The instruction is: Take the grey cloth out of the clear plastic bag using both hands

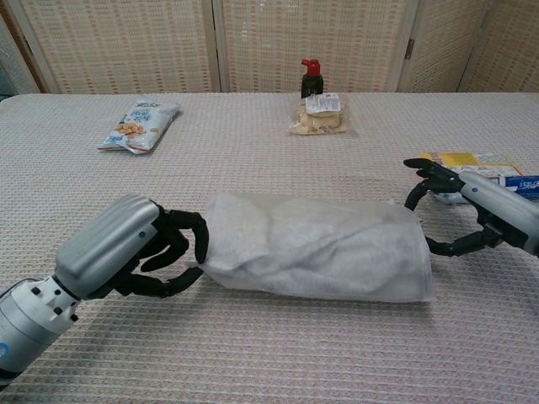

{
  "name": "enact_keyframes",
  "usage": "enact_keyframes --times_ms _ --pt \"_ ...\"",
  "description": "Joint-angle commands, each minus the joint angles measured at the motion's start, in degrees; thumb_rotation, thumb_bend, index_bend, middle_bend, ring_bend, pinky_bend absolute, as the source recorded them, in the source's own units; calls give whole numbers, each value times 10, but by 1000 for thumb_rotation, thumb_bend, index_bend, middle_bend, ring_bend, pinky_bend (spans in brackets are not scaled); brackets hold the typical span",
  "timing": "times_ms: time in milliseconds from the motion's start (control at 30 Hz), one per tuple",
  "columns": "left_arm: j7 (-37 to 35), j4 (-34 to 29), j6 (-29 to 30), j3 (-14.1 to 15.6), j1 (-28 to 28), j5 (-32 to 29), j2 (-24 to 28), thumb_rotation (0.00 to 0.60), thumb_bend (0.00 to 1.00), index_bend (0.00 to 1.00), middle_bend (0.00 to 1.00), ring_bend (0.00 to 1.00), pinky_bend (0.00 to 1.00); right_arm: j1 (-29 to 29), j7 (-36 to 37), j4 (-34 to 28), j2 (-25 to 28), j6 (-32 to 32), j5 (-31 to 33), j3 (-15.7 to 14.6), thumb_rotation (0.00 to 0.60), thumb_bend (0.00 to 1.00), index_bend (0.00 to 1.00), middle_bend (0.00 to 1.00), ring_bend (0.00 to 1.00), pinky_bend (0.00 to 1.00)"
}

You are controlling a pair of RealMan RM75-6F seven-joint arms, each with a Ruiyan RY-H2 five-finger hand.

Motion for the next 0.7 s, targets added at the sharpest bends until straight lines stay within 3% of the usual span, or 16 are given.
enact_keyframes --times_ms 33,367,700 --pt "0 -1 1 -1 -1 -1 2 600 520 754 1000 1000 1000 5 -1 8 -9 -4 4 1 600 303 470 21 0 0" --pt "0 -4 4 -9 -7 -6 9 600 522 754 1000 1000 1000 11 -24 22 -25 8 10 3 600 499 677 85 0 0" --pt "2 19 4 -30 -11 -28 38 600 534 766 1000 1000 1000 -12 -66 -32 42 34 9 -11 600 531 710 109 0 0"
